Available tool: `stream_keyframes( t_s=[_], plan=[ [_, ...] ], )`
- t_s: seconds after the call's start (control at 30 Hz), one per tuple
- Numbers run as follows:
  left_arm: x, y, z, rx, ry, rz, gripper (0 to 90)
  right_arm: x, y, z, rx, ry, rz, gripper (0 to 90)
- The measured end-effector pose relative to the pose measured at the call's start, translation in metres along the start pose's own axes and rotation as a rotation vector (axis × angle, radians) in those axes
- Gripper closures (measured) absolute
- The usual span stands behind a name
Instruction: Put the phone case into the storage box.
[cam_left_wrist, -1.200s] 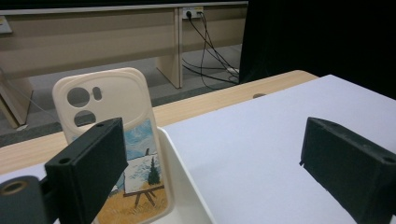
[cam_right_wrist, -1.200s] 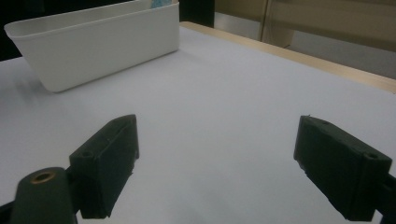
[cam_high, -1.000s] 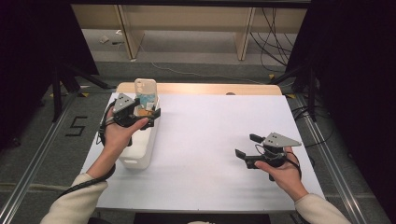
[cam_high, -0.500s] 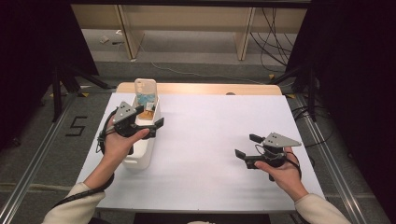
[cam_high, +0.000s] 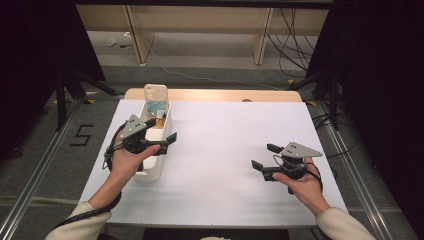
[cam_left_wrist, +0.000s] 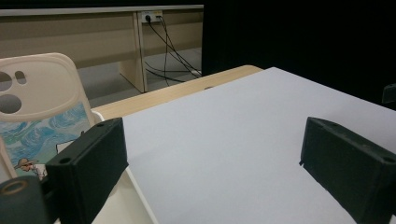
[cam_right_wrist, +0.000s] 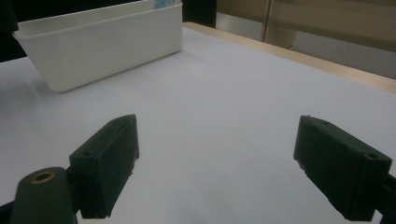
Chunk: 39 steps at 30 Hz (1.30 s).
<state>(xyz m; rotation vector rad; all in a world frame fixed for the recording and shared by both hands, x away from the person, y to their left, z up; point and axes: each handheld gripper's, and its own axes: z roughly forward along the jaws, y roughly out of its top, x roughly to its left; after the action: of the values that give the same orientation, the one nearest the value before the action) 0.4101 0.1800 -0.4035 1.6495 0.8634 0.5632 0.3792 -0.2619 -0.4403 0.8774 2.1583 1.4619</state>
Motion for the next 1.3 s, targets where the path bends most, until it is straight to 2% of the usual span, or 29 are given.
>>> stream_keyframes(
  t_s=[0.13, 0.23, 0.33, 0.5, 0.93, 1.3],
  plan=[
    [-0.003, -0.002, -0.002, 0.002, -0.01, 0.011, 6.9, 0.0, 0.0, 0.0, 0.0, 0.001, 0.0, 15.1],
    [-0.005, 0.0, -0.003, -0.015, -0.029, -0.022, 7.2, 0.0, 0.0, 0.0, 0.0, 0.001, 0.0, 15.1],
    [-0.008, 0.002, -0.004, -0.007, -0.021, 0.017, 7.1, 0.0, 0.0, 0.0, 0.001, 0.0, 0.0, 15.1],
    [-0.008, -0.002, -0.006, 0.003, -0.032, 0.006, 6.8, 0.0, 0.0, 0.0, 0.001, 0.0, 0.0, 15.1],
    [-0.015, -0.011, -0.012, 0.017, -0.06, 0.026, 6.8, 0.0, 0.0, 0.0, 0.001, 0.0, 0.0, 15.1],
    [-0.017, -0.015, -0.016, 0.016, -0.068, 0.027, 6.8, 0.0, 0.0, 0.0, 0.002, 0.001, -0.001, 15.2]
  ],
)
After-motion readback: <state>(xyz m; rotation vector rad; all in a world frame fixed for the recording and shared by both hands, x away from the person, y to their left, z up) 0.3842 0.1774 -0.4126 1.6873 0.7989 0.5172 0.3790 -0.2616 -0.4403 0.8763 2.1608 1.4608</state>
